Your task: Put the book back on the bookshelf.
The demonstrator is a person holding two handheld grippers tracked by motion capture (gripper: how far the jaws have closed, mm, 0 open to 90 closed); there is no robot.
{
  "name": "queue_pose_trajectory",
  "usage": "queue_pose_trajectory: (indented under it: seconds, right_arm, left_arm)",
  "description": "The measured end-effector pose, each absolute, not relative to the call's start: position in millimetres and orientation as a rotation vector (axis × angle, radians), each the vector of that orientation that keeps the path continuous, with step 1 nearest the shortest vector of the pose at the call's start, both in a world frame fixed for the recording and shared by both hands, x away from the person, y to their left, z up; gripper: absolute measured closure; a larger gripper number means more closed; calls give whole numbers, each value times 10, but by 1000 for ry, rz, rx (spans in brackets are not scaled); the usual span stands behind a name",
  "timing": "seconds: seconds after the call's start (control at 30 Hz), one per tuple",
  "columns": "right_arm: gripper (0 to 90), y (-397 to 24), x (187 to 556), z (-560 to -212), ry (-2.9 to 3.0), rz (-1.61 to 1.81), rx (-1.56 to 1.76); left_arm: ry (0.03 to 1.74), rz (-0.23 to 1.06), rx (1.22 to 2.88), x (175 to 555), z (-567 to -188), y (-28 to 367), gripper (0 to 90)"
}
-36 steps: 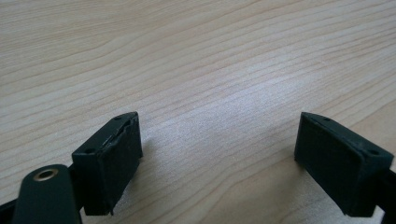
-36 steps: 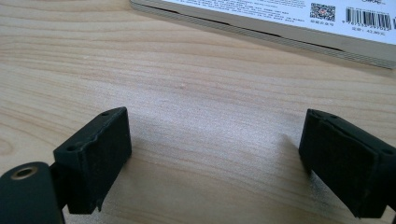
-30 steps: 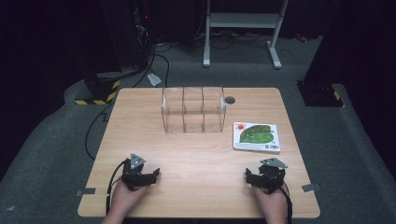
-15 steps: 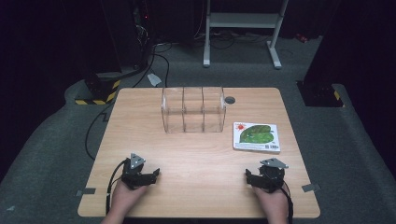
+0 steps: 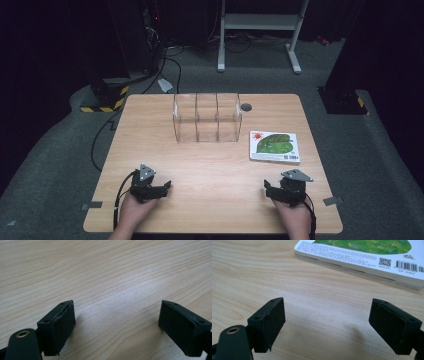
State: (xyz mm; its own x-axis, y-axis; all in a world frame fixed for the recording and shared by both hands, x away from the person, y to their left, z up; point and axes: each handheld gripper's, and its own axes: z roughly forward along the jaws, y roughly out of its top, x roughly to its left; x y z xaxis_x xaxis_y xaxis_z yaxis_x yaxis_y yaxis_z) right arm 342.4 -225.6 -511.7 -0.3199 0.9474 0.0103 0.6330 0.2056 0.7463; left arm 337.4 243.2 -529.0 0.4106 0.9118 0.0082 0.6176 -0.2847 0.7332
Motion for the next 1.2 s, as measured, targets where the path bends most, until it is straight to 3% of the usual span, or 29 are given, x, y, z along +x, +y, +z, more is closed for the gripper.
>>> queue_pose_trajectory:
  seconds: [0.77,1.2]
  right_arm:
    - [149,-2359,3607,-4946,1960,966,1533]
    - [157,-2453,3936,-4948,1934,909,1589]
  left_arm:
    - [1294,575,2011,3367,-5291,2435,139]
    - [1293,575,2010,3368,-5291,2434,140]
